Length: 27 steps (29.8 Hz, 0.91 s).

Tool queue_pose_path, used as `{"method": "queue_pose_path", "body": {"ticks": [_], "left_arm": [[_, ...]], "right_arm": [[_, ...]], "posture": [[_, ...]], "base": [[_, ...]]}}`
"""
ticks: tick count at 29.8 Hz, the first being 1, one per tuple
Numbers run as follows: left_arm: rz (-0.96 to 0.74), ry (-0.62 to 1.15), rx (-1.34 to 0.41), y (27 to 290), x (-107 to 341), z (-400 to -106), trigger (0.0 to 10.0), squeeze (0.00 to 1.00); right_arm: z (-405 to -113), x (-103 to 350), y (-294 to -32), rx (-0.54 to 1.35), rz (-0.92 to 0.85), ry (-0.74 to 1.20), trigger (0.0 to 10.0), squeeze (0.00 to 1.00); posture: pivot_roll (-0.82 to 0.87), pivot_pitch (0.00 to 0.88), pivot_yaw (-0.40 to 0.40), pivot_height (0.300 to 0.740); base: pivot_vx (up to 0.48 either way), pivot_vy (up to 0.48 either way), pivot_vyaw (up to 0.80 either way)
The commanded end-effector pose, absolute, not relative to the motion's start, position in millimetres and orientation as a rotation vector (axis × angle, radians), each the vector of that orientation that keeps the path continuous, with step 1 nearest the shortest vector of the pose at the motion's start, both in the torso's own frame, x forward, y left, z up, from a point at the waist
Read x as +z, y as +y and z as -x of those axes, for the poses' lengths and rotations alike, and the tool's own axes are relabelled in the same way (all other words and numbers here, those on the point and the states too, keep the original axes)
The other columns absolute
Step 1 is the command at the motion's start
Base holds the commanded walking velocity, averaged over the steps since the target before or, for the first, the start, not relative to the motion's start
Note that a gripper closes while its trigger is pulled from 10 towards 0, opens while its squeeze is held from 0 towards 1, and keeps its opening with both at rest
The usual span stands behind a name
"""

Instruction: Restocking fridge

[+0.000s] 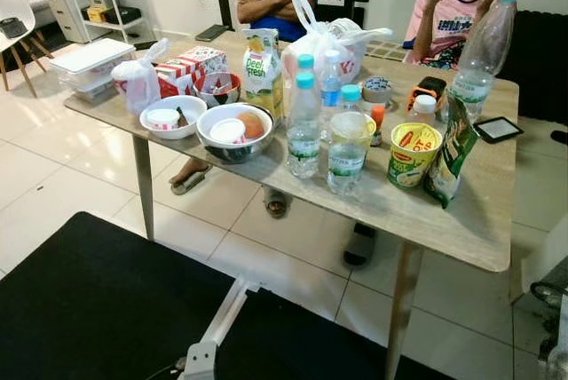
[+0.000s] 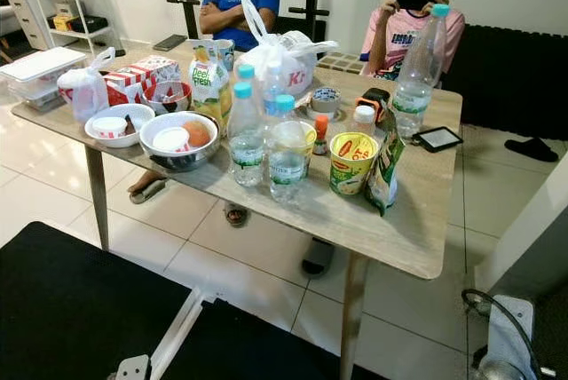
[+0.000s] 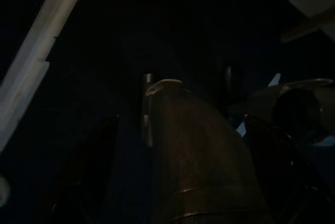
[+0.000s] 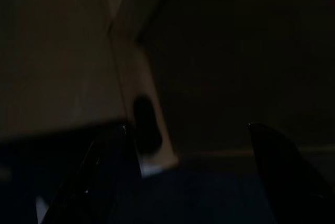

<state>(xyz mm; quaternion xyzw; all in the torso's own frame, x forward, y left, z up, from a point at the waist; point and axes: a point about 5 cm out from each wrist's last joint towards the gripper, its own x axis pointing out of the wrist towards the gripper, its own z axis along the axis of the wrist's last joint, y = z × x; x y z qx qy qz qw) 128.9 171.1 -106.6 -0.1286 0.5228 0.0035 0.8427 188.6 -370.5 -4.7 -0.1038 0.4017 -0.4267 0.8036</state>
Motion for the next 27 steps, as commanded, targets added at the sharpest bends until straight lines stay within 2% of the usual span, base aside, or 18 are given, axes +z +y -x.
{"method": "queue_pose_path", "body": {"ticks": [1,3,4,6,7,8,9,10,11,14,15,16,19,22,23,27], "left_arm": [[0.274,1.127,0.003,169,-109,-123,10.0,0.0],[0.267,1.128,0.0,170,-109,-123,10.0,0.0],[0.267,1.128,0.0,170,-109,-123,10.0,0.0],[0.262,1.128,-0.002,170,-109,-123,10.0,0.0],[0.262,1.128,-0.002,170,-109,-123,10.0,0.0],[0.259,1.129,-0.002,171,-109,-123,10.0,0.0],[0.259,1.129,-0.002,171,-109,-123,10.0,0.0],[0.257,1.129,-0.002,171,-109,-123,10.0,0.0],[0.257,1.129,-0.002,171,-109,-123,10.0,0.0],[0.251,1.13,-0.006,172,-109,-123,10.0,0.0],[0.251,1.13,-0.006,172,-109,-123,10.0,0.0],[0.25,1.13,-0.007,172,-108,-123,10.0,0.0],[0.25,1.13,-0.007,173,-108,-123,10.0,0.0],[0.25,1.131,-0.009,173,-108,-123,10.0,0.0],[0.25,1.132,-0.01,173,-108,-123,10.0,0.0],[0.251,1.132,-0.01,174,-108,-123,10.0,0.0]], "right_arm": [[-205,14,-379,-0.977,0.187,0.734,10.0,1.0],[-242,59,-391,-1.005,0.101,0.482,10.0,1.0],[-242,59,-391,-1.005,0.101,0.482,10.0,1.0],[-269,92,-392,-0.964,0.031,0.314,10.0,0.99],[-269,92,-392,-0.964,0.031,0.314,10.0,0.99],[-287,112,-388,-0.903,-0.03,0.214,10.0,0.16],[-287,112,-388,-0.903,-0.03,0.214,10.0,0.16],[-304,131,-381,-0.818,-0.108,0.114,10.0,0.0],[-304,131,-381,-0.818,-0.108,0.114,10.0,0.0],[-352,185,-343,-0.459,-0.252,-0.122,10.0,0.0],[-352,185,-343,-0.459,-0.252,-0.122,10.0,0.0],[-364,198,-325,-0.327,-0.25,-0.168,10.0,0.0],[-370,205,-315,-0.248,-0.243,-0.193,10.0,0.0],[-381,232,-287,-0.031,-0.234,-0.322,10.0,0.0],[-385,244,-273,0.097,-0.228,-0.372,10.0,0.0],[-389,251,-256,0.227,-0.176,-0.378,10.0,0.0]], "posture": [[-0.03,0.0,0.017,0.74],[-0.03,0.0,0.021,0.74],[-0.03,0.0,0.021,0.74],[-0.03,0.0,0.02,0.74],[-0.03,0.0,0.02,0.74],[-0.03,0.0,0.02,0.74],[-0.03,0.0,0.02,0.74],[-0.03,0.0,0.021,0.74],[-0.03,0.0,0.021,0.74],[-0.03,0.0,0.022,0.74],[-0.03,0.0,0.022,0.74],[-0.03,0.0,0.02,0.74],[-0.03,0.0,0.02,0.74],[-0.03,0.0,0.019,0.74],[-0.04,0.0,0.02,0.74],[-0.04,0.0,0.02,0.74]], "base": [[0.0,0.0,0.0],[0.0,0.0,0.0],[0.0,0.0,0.0],[0.0,0.0,0.0],[0.0,0.0,0.0],[0.0,0.0,0.0],[0.0,0.0,0.0],[0.0,0.0,0.0],[0.0,0.0,0.0],[0.0,0.0,0.0],[0.0,0.0,0.0],[0.0,0.0,0.0],[0.0,0.0,0.0],[0.0,0.0,0.0],[0.0,0.0,0.0],[0.0,0.0,0.0]]}}
